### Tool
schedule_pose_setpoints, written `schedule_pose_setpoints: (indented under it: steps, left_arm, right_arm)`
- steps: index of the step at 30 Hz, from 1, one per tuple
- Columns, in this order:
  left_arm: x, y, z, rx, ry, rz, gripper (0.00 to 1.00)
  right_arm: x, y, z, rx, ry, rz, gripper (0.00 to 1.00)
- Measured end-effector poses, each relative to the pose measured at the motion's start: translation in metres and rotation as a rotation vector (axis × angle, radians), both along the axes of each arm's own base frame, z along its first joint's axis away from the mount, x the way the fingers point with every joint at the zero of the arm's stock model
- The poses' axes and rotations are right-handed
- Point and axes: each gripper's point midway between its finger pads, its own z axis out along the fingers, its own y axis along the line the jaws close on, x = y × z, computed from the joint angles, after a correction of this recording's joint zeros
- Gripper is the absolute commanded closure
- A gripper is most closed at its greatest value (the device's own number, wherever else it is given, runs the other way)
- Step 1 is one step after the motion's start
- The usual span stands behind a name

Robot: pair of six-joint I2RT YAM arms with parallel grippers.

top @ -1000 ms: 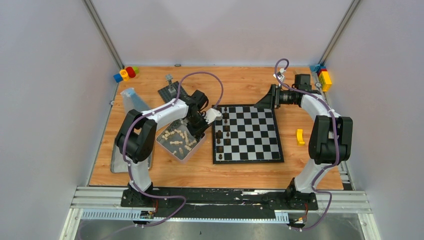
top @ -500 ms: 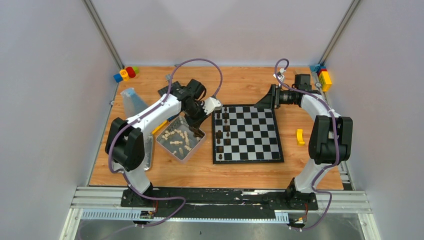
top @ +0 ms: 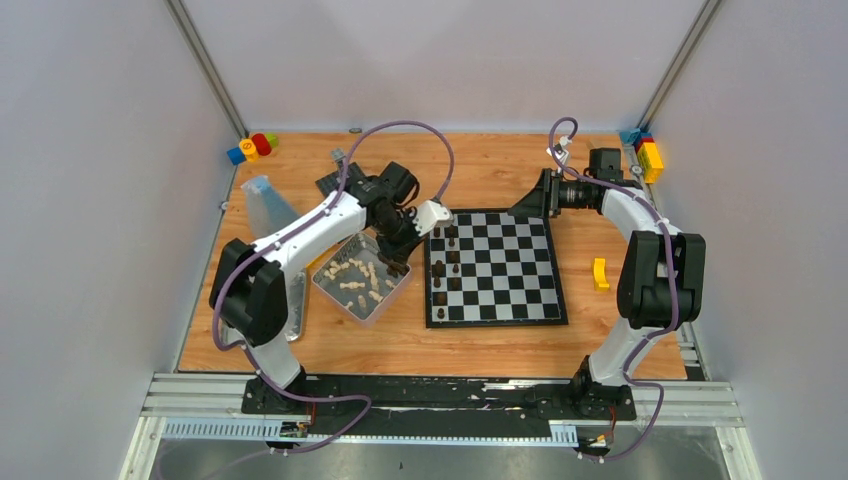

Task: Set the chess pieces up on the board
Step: Place the chess piece on the chessboard.

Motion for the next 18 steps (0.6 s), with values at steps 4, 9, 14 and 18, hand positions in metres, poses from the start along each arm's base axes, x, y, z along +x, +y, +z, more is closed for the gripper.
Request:
schedule_pose_setpoints:
  steps: [4,9,14,18]
  left_arm:
    - [-0.022,-0.026,0.003,-0.019,0.005,-0.096,0.86]
    - [-0.048,-0.071,0.023,-0.047,-0.048,-0.255,0.86]
    - [-0.063,-0.116,0.027,-0.059,-0.069,-0.365,0.86]
    - [-0.067,-0.133,0.000,-0.015,-0.027,-0.401,0.86]
  right_arm:
    - [0.001,-0.001,-0.002,-0.010,-0.003,-0.005,0.48]
    - [0.004,-0.007,-0.003,-0.021,-0.006,-0.024,0.48]
    - [0.008,-0.018,-0.004,-0.027,-0.007,-0.056,0.48]
    - [0.010,-0.024,-0.004,-0.028,-0.006,-0.071,0.49]
